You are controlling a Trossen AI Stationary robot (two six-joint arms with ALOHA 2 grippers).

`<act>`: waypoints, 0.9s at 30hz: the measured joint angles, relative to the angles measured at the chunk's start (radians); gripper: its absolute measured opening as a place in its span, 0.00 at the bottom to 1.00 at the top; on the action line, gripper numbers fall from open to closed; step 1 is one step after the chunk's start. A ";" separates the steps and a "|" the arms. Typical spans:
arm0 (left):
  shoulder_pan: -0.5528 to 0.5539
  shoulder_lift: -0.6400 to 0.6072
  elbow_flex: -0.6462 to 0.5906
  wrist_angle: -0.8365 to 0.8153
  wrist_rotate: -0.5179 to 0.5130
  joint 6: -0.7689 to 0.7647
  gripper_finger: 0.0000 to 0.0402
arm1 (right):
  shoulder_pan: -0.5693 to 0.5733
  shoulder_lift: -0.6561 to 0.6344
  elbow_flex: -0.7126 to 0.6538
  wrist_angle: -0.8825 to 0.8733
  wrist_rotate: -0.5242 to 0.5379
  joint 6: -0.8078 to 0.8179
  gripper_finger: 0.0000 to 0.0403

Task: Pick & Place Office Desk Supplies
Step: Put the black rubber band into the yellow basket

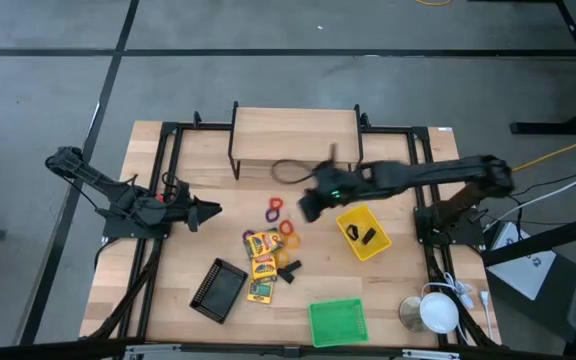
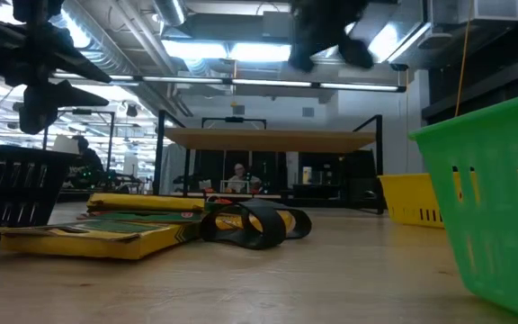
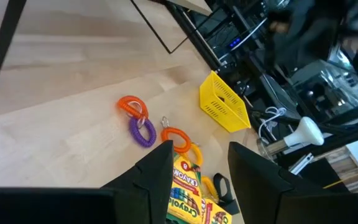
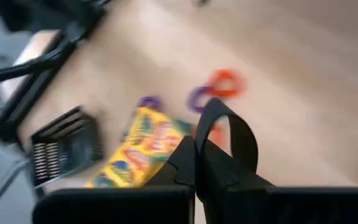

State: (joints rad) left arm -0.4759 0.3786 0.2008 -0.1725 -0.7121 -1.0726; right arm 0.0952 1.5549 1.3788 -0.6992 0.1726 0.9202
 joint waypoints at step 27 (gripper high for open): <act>0.000 0.000 0.000 0.072 -0.049 0.067 0.37 | 0.198 -0.206 -0.589 -0.021 -0.115 0.517 0.00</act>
State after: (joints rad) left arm -0.4759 0.3790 0.2005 -0.1009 -0.7614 -1.0058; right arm 0.2928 1.3487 0.7895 -0.7202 0.0573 1.4371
